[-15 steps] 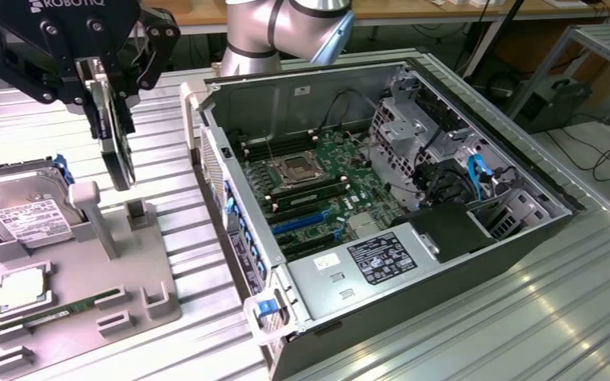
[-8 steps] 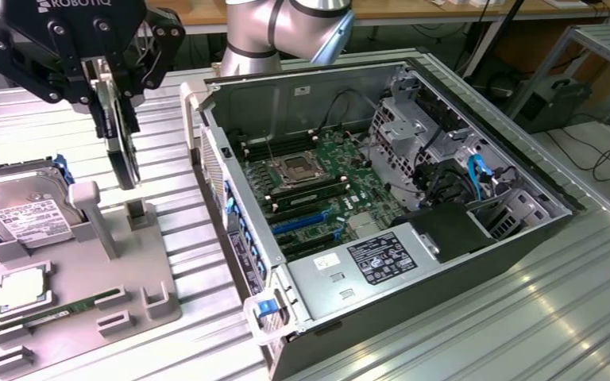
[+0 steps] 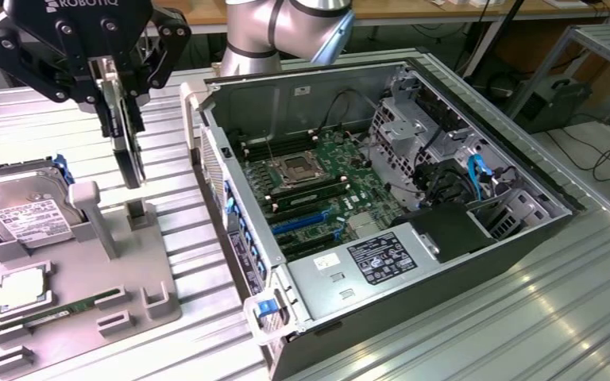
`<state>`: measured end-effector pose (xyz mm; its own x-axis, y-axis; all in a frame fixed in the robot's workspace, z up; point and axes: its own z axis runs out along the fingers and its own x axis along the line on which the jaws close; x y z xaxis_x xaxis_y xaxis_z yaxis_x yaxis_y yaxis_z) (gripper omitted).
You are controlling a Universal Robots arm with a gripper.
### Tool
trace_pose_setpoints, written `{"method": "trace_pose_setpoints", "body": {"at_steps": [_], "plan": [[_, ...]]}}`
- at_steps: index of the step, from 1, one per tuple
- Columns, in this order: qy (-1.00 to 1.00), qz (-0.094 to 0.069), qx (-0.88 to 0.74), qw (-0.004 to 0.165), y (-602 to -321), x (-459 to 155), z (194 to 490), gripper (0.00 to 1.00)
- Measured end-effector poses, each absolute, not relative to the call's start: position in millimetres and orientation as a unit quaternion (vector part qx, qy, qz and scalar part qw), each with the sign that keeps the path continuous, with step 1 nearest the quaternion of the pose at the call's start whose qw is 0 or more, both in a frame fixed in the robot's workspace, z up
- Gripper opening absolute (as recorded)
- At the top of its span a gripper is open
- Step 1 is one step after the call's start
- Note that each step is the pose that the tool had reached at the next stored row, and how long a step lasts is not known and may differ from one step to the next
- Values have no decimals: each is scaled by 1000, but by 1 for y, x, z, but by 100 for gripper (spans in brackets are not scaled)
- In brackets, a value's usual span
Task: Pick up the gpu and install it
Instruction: 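Pick up the gpu and move the gpu toward the slot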
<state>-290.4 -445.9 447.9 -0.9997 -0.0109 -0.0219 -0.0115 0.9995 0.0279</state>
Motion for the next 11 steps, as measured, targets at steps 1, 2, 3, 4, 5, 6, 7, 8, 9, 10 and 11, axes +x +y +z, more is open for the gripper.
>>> {"method": "trace_pose_setpoints", "body": {"at_steps": [1, 2, 3, 4, 5, 6, 7, 8, 9, 10, 11], "plan": [[1000, 14, -6, 11, -446, -290, 448, 27], [1000, 14, -6, 11, -446, -289, 448, 27], [1000, 14, -6, 11, -446, -288, 448, 27], [1000, 14, -6, 11, -446, -287, 448, 27], [1000, 14, -6, 11, -446, -286, 448, 27], [1000, 14, -6, 11, -446, -286, 448, 27], [1000, 14, -6, 11, -446, -285, 448, 27], [1000, 14, -6, 11, -446, -285, 448, 27], [1000, 14, -6, 11, -446, -284, 448, 27], [1000, 14, -6, 11, -446, -283, 448, 27], [1000, 14, -6, 11, -446, -283, 448, 27]]}}
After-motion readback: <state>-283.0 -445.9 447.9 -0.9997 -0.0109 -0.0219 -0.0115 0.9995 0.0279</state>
